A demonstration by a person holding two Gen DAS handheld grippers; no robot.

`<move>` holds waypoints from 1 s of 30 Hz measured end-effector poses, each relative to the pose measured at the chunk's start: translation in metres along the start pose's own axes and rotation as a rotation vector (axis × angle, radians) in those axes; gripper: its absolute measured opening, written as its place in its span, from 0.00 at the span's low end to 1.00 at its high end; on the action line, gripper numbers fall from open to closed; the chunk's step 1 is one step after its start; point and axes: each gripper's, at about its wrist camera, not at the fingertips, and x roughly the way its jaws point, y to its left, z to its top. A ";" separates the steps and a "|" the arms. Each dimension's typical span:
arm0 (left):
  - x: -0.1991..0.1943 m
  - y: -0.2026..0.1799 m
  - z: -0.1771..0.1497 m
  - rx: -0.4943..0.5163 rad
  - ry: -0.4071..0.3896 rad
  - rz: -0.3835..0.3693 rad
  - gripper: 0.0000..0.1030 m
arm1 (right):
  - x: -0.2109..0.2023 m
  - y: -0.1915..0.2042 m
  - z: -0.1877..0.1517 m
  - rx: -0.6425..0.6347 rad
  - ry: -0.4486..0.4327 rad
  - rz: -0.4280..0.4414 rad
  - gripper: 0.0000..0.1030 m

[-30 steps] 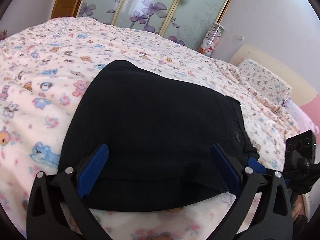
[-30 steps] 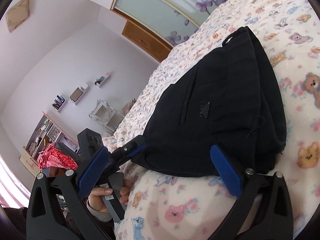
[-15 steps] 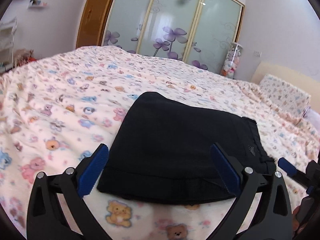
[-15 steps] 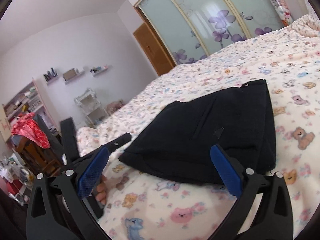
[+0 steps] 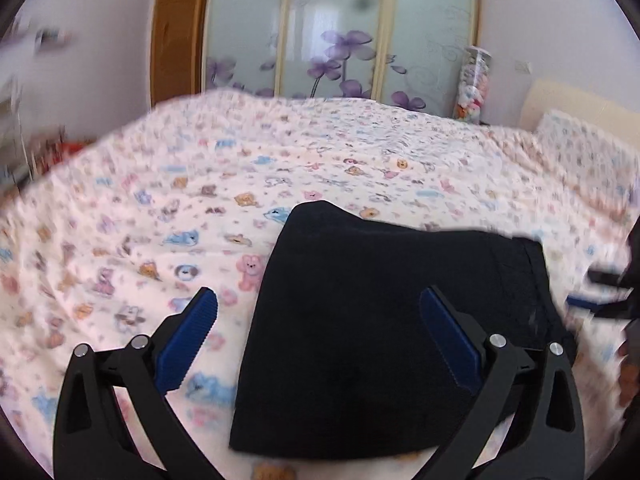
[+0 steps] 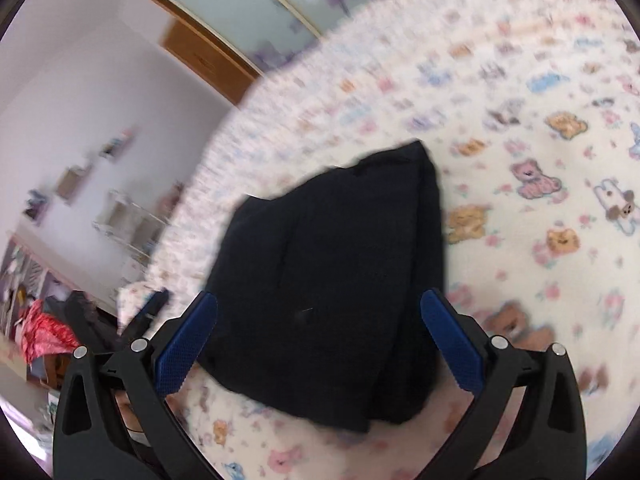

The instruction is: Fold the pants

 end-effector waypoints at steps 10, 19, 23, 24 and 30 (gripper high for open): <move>0.070 0.084 0.003 -0.339 0.276 -0.172 0.98 | 0.051 -0.012 0.011 -0.021 0.227 -0.153 0.99; 0.090 0.079 0.001 -0.290 0.398 -0.355 0.98 | 0.061 -0.022 0.006 -0.017 0.227 -0.014 0.99; 0.095 0.085 0.000 -0.321 0.408 -0.367 0.98 | 0.066 -0.024 0.011 0.003 0.219 0.059 0.99; 0.096 0.087 0.001 -0.329 0.409 -0.378 0.98 | 0.063 -0.020 0.009 0.003 0.211 0.146 0.99; 0.102 0.094 0.000 -0.379 0.433 -0.459 0.98 | 0.068 -0.024 0.005 -0.007 0.206 0.196 0.99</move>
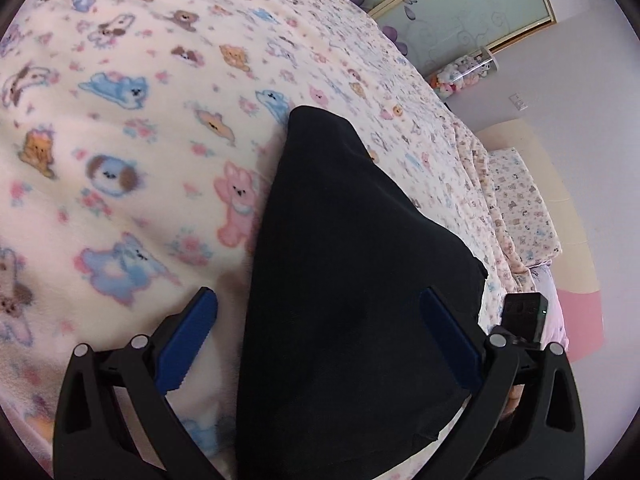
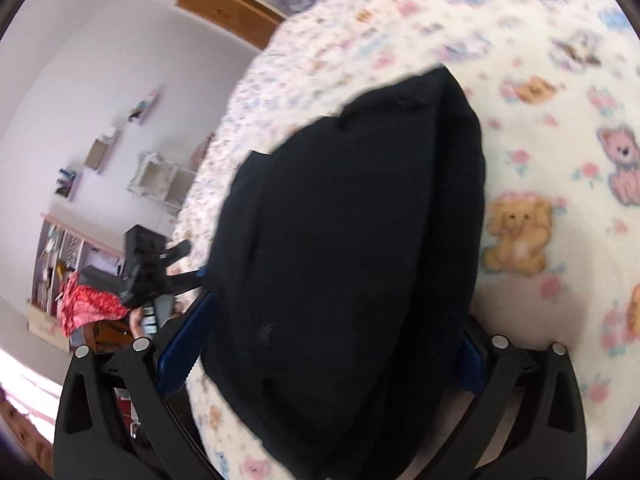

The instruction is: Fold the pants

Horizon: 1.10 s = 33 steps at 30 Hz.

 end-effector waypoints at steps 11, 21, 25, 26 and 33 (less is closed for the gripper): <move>0.013 -0.003 0.004 -0.009 0.034 -0.124 0.98 | -0.004 0.006 -0.013 -0.078 -0.075 0.144 0.91; 0.028 -0.019 0.018 -0.020 0.148 -0.036 0.73 | -0.008 -0.014 -0.015 -0.041 -0.073 0.053 0.52; 0.024 -0.020 0.017 -0.020 0.159 0.030 0.39 | -0.011 -0.012 -0.020 -0.040 -0.089 0.055 0.47; 0.022 -0.023 0.016 -0.011 0.153 0.034 0.29 | -0.013 -0.011 -0.020 -0.040 -0.094 0.057 0.45; 0.000 -0.043 0.005 0.074 0.061 0.062 0.11 | -0.025 0.003 -0.022 -0.031 -0.145 0.089 0.37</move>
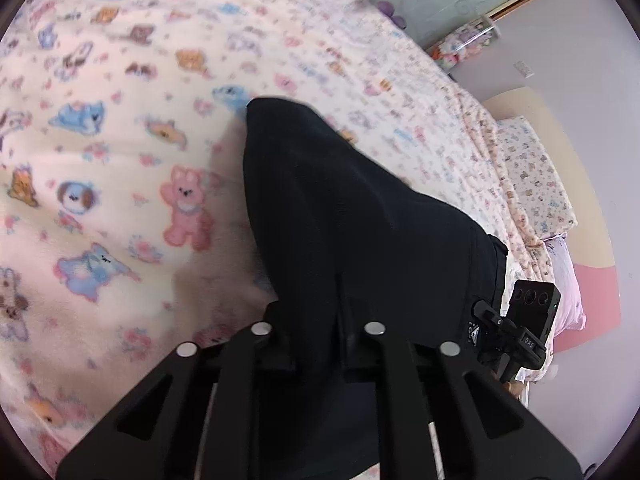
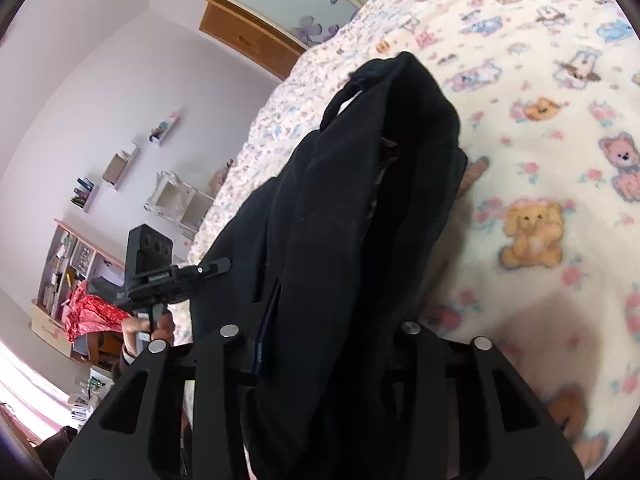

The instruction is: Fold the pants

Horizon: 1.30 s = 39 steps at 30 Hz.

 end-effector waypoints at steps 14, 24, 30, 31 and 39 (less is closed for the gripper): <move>-0.039 -0.074 0.020 0.141 -0.217 -0.043 0.09 | -0.012 0.027 0.044 0.004 -0.115 0.067 0.30; 0.031 -0.052 0.053 0.081 -0.190 0.003 0.10 | -0.006 -0.033 0.067 0.111 -0.187 -0.002 0.30; 0.060 0.018 0.048 -0.199 -0.162 -0.146 0.36 | 0.005 -0.080 0.051 0.216 -0.207 -0.019 0.36; 0.060 0.022 0.047 -0.225 -0.163 -0.137 0.54 | 0.005 -0.074 0.053 0.198 -0.201 -0.054 0.47; -0.030 0.020 0.024 -0.248 -0.482 0.133 0.98 | -0.056 -0.024 0.038 0.120 -0.411 -0.313 0.80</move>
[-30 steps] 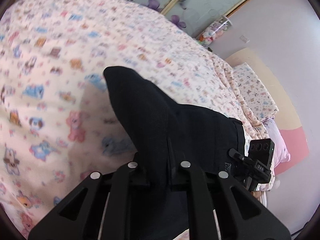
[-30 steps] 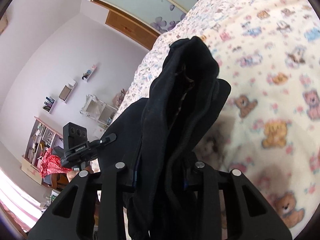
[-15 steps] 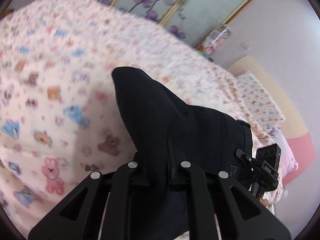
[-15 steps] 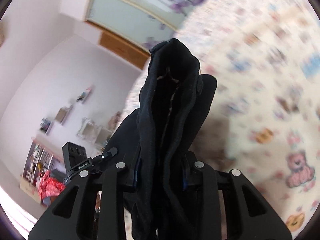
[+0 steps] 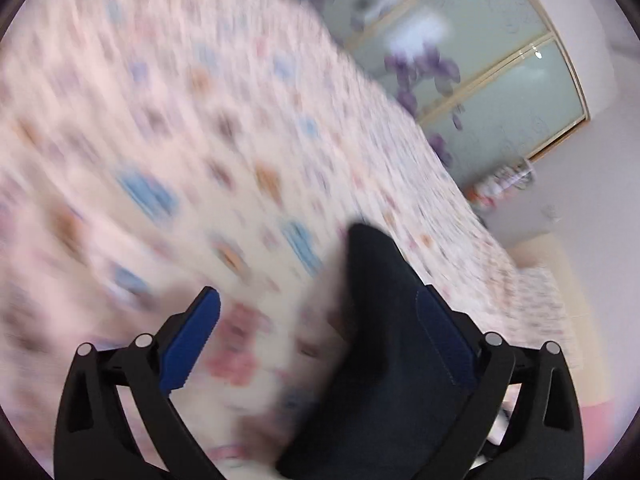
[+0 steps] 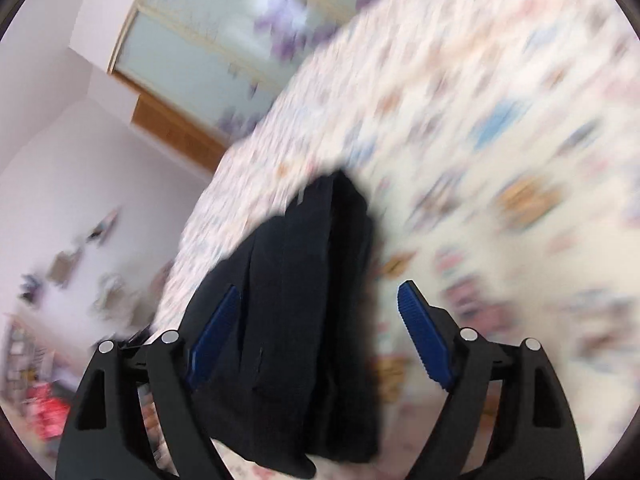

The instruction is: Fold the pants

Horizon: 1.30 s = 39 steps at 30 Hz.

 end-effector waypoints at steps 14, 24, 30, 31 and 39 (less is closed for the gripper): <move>-0.003 -0.118 -0.138 0.708 0.012 0.154 0.98 | -0.019 0.112 -0.083 -0.407 -0.024 0.021 0.80; 0.028 -0.101 -0.156 0.739 0.081 0.216 0.98 | 0.010 0.086 -0.102 -0.401 0.058 -0.115 0.81; 0.025 -0.093 -0.149 0.691 0.087 0.160 0.98 | 0.000 0.091 -0.099 -0.398 0.043 -0.059 0.86; 0.015 -0.090 -0.141 0.648 0.069 0.102 0.98 | -0.008 0.093 -0.093 -0.382 0.021 -0.016 0.86; 0.031 -0.105 -0.064 0.392 0.138 -0.191 0.98 | 0.027 0.078 -0.010 -0.080 0.073 0.157 0.94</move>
